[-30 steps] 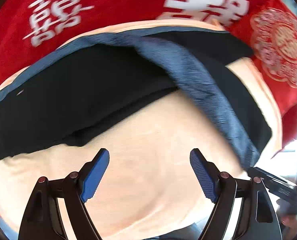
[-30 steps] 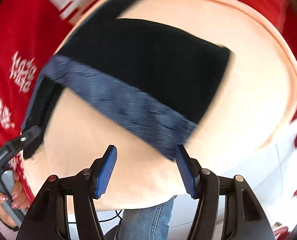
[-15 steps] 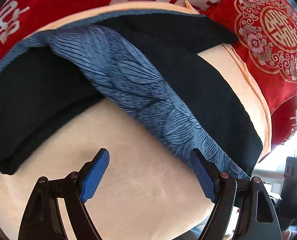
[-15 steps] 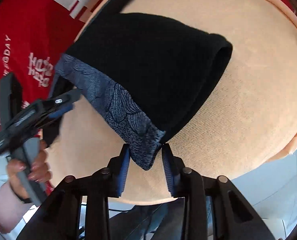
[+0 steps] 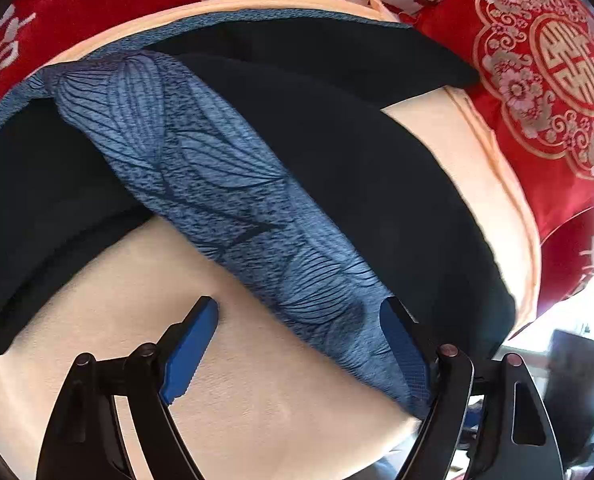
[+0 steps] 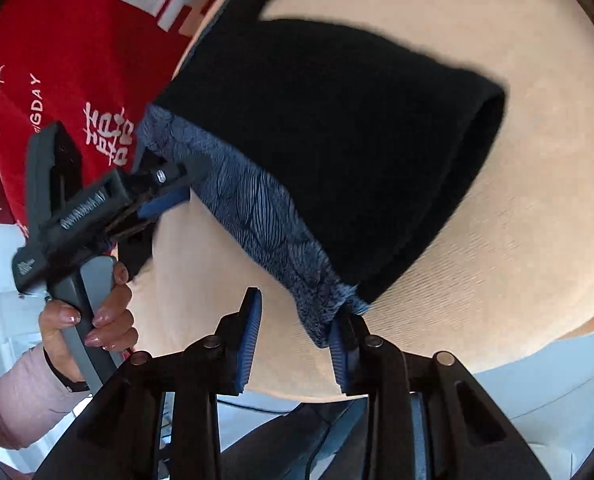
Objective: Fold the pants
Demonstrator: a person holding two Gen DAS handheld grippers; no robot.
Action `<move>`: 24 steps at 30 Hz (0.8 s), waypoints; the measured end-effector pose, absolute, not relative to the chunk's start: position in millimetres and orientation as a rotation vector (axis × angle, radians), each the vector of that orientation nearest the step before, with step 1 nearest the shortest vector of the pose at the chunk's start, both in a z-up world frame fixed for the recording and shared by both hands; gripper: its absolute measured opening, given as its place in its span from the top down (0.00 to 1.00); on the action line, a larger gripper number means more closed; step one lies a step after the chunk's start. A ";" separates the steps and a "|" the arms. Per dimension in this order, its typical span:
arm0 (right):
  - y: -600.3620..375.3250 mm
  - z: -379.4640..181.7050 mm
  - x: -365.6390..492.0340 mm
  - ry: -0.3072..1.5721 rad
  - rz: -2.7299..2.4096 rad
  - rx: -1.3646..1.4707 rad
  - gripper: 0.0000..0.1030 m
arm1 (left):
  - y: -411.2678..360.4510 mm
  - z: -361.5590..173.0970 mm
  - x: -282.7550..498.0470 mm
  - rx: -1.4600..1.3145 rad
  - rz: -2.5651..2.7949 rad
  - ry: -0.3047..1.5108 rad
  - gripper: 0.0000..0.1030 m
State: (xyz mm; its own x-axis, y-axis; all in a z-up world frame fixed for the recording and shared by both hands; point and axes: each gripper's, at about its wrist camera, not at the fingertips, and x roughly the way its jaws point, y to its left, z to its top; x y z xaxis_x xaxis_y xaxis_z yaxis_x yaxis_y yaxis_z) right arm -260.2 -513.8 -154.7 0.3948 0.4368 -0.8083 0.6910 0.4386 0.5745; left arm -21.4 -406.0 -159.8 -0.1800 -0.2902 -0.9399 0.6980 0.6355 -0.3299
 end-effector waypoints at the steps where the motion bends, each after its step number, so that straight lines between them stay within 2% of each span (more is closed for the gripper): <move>1: -512.3 -153.8 -259.1 1.247 -0.223 1.176 0.95 | -407.2 -159.2 -22.0 0.344 -0.922 1.514 0.23; 3: -514.4 -140.7 -253.8 1.254 -0.222 1.161 0.97 | -411.2 -158.6 -22.4 0.331 -0.943 1.525 0.60; 5: -522.0 -119.5 -247.5 1.224 -0.216 1.140 0.97 | -414.1 -157.6 -18.3 0.305 -0.947 1.545 0.64; 6: -528.9 -104.4 -242.0 1.206 -0.211 1.118 0.97 | -412.2 -154.2 -14.2 0.278 -0.951 1.553 0.77; 11: -579.9 -31.7 -200.4 1.103 -0.203 1.000 0.97 | -426.0 -116.8 4.3 0.185 -0.997 1.489 0.79; 16: -659.8 26.1 -132.5 0.995 -0.204 0.875 0.97 | -472.2 -85.7 34.8 0.121 -1.040 1.388 0.79; 21: -728.5 43.9 -61.7 1.001 -0.231 0.730 0.97 | -513.4 -68.0 76.4 0.127 -0.986 1.264 0.78; 24: -762.8 25.6 -30.5 1.057 -0.267 0.663 0.97 | -517.7 -63.0 97.2 0.184 -0.928 1.235 0.78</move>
State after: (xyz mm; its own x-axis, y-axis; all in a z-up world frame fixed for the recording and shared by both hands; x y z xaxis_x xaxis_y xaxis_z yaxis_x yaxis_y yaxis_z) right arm -30.5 -762.8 25.6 0.4820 0.1055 -0.8698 0.5054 0.7775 0.3743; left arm 97.2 -517.7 -63.0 0.0284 -0.5036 -0.8635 0.6891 0.6357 -0.3480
